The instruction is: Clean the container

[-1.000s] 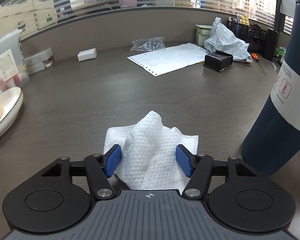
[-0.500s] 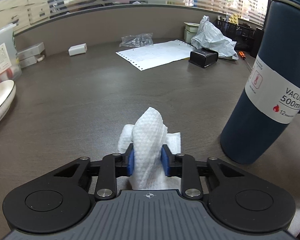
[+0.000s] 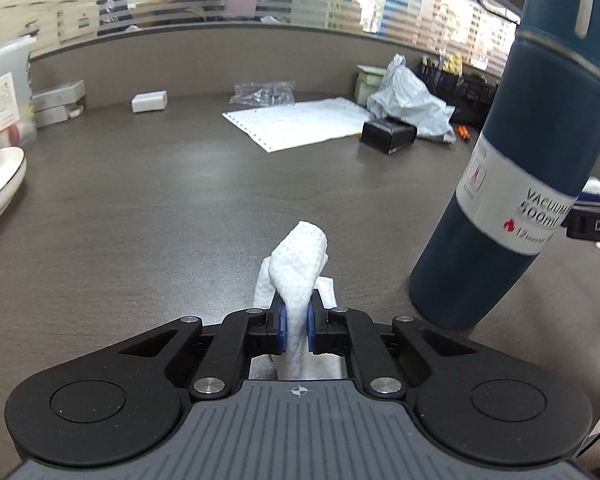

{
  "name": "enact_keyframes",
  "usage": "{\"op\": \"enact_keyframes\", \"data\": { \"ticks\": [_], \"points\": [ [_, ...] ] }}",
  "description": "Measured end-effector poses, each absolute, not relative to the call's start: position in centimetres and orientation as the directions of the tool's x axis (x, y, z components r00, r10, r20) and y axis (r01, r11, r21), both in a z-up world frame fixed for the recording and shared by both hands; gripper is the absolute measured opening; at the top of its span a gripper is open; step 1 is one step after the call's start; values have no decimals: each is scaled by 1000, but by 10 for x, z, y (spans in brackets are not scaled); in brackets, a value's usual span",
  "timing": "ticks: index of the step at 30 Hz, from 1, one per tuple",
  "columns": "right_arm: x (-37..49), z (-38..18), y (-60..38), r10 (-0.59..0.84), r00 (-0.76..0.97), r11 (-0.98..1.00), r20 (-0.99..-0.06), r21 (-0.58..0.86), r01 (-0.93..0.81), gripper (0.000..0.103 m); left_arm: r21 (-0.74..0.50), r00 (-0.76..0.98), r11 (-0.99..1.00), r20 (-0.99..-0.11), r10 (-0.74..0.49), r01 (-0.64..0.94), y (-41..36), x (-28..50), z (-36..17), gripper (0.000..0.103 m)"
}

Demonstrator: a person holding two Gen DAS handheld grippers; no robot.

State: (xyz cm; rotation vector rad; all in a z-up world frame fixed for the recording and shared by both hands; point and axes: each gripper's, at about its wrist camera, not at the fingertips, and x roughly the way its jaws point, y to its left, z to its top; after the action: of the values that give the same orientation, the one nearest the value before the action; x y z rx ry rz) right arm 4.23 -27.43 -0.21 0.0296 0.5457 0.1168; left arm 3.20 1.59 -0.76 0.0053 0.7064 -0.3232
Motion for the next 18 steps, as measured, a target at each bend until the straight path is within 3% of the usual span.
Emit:
{"op": "enact_keyframes", "data": {
  "ticks": [10, 18],
  "points": [
    [33, 34, -293, 204, 884, 973, -422, 186, -136, 103, -193, 801, 913, -439, -407, 358, 25, 2, 49, 12],
    [14, 82, -306, 270, 929, 942, -255, 268, -200, 103, -296, 823, 847, -242, -514, 442, 29, -19, 87, 12]
  ]
}}
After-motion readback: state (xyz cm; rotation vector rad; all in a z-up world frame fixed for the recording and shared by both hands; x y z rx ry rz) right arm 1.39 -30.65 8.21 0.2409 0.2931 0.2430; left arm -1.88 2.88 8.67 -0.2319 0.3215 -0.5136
